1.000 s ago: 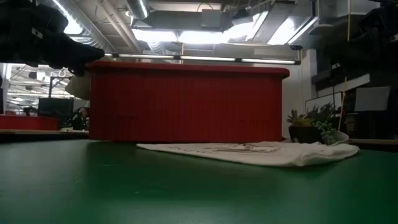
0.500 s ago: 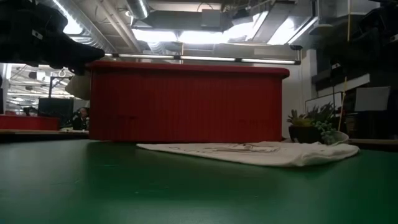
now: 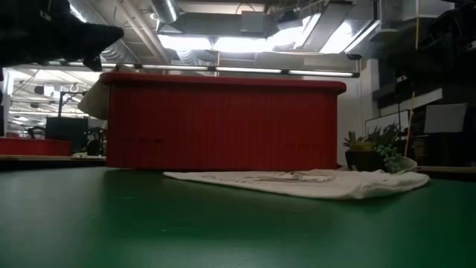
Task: Fold Laundry from Bin
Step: Fold the brown shorts
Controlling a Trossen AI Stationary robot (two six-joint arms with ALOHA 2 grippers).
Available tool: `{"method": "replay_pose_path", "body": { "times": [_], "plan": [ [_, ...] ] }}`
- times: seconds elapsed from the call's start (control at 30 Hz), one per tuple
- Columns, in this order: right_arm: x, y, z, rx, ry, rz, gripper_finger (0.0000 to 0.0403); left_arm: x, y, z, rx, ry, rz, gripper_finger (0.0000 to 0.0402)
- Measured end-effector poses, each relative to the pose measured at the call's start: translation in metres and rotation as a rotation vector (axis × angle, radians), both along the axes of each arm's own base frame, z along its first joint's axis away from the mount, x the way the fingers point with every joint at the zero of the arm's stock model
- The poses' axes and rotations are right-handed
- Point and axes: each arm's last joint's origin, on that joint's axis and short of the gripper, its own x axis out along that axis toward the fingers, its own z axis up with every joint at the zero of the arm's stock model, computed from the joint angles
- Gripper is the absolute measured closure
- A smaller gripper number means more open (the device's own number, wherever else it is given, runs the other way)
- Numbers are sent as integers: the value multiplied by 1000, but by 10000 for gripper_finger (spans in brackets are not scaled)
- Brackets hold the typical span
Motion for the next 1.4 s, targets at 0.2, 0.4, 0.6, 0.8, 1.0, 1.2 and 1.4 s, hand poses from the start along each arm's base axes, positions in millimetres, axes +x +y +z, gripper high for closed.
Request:
{"method": "replay_pose_path", "body": {
  "times": [0.2, 0.4, 0.6, 0.8, 1.0, 1.2, 1.4],
  "plan": [
    [0, 0, 0, 0, 0, 0, 393, -2, 0, 7, 8, -74, 0, 400],
    [0, 0, 0, 0, 0, 0, 393, -5, -1, 15, 19, -167, -1, 400],
    [0, 0, 0, 0, 0, 0, 393, -6, 2, 15, -60, -182, 67, 381],
    [0, 0, 0, 0, 0, 0, 393, -7, 7, 15, -215, -219, 200, 311],
    [0, 0, 0, 0, 0, 0, 393, -11, 6, 22, -220, -301, 185, 233],
    [0, 0, 0, 0, 0, -1, 393, -11, 6, 34, -221, -335, 185, 193],
    [0, -1, 0, 2, 0, -33, 393, 0, 10, 60, -211, -273, 275, 190]
  ]
}}
